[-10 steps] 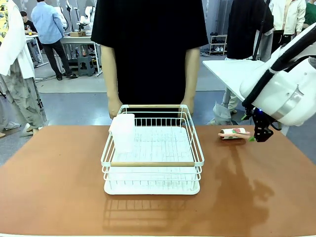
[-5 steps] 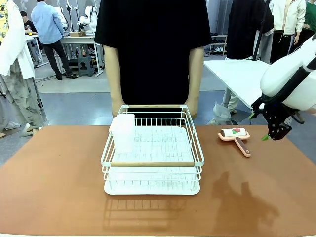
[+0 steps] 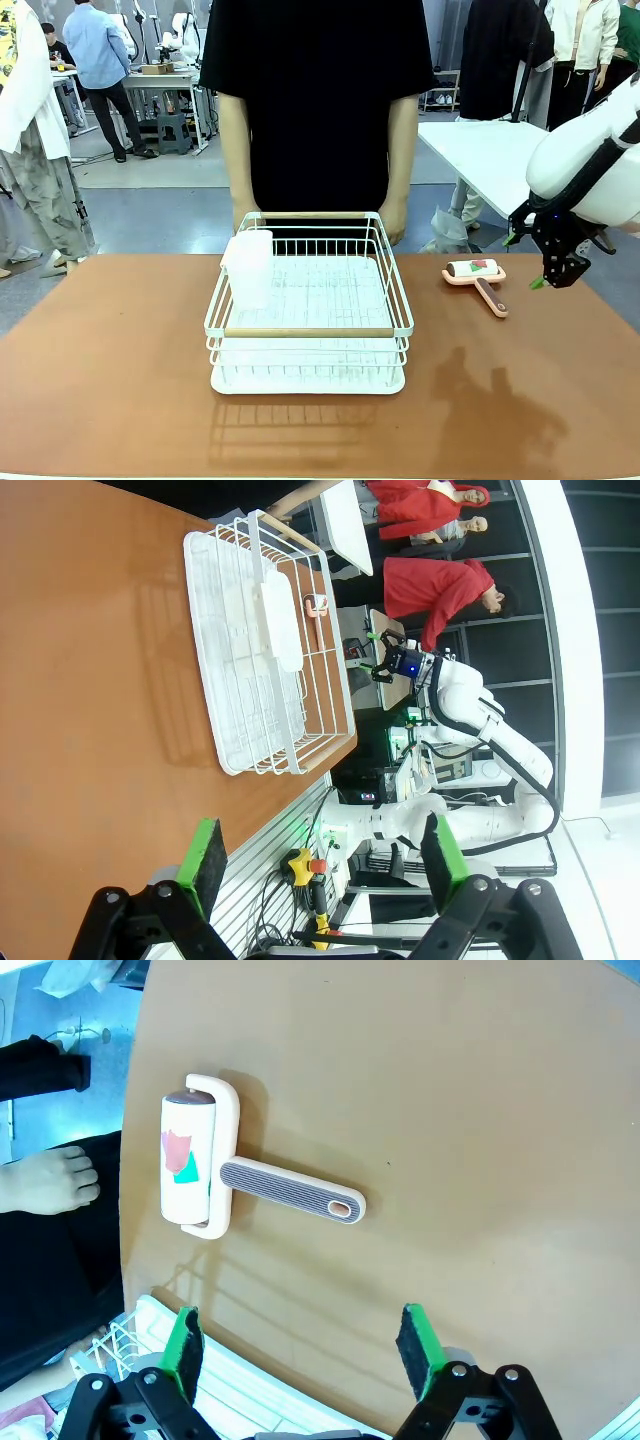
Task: Clean the table.
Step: Place the Lint Roller down when the Dish drying rack is positioned in the middle of the table.
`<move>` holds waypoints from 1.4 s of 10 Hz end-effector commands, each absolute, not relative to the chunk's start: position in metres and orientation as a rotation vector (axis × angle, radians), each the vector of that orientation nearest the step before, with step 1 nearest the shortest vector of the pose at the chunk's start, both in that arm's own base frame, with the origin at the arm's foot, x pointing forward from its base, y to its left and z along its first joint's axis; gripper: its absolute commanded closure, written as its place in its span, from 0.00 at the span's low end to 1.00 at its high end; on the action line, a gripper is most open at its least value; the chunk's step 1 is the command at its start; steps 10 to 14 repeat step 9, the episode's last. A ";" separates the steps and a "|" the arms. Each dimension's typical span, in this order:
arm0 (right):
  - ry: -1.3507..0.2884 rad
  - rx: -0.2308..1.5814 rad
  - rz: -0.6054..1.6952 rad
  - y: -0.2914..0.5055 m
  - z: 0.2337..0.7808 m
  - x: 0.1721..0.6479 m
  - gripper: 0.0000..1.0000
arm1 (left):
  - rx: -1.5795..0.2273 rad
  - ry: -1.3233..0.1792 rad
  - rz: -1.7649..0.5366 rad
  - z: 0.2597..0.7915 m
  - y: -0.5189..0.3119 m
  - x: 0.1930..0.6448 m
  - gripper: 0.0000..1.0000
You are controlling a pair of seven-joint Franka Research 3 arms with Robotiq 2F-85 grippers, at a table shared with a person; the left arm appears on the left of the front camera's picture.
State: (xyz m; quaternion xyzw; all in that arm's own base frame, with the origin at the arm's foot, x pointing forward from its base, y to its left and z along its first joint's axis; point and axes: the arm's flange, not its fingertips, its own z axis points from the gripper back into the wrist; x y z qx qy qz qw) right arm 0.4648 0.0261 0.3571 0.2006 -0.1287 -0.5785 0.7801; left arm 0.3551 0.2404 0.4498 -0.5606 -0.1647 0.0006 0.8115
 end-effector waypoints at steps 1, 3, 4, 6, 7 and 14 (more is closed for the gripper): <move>-0.293 0.440 -1.238 0.028 0.356 0.464 0.00 | -1.209 -0.358 -0.008 0.450 0.242 0.351 0.00; -0.293 0.440 -1.238 0.028 0.356 0.464 0.00 | -1.209 -0.358 -0.008 0.450 0.242 0.351 0.00; -0.293 0.440 -1.238 0.028 0.356 0.464 0.00 | -1.209 -0.358 -0.008 0.450 0.242 0.351 0.00; -0.293 0.440 -1.238 0.028 0.356 0.464 0.00 | -1.209 -0.358 -0.008 0.450 0.242 0.351 0.00; -0.293 0.440 -1.238 0.028 0.356 0.464 0.00 | -1.209 -0.358 -0.008 0.450 0.242 0.351 0.00; -0.293 0.440 -1.238 0.028 0.356 0.464 0.00 | -1.209 -0.358 -0.008 0.450 0.242 0.351 0.00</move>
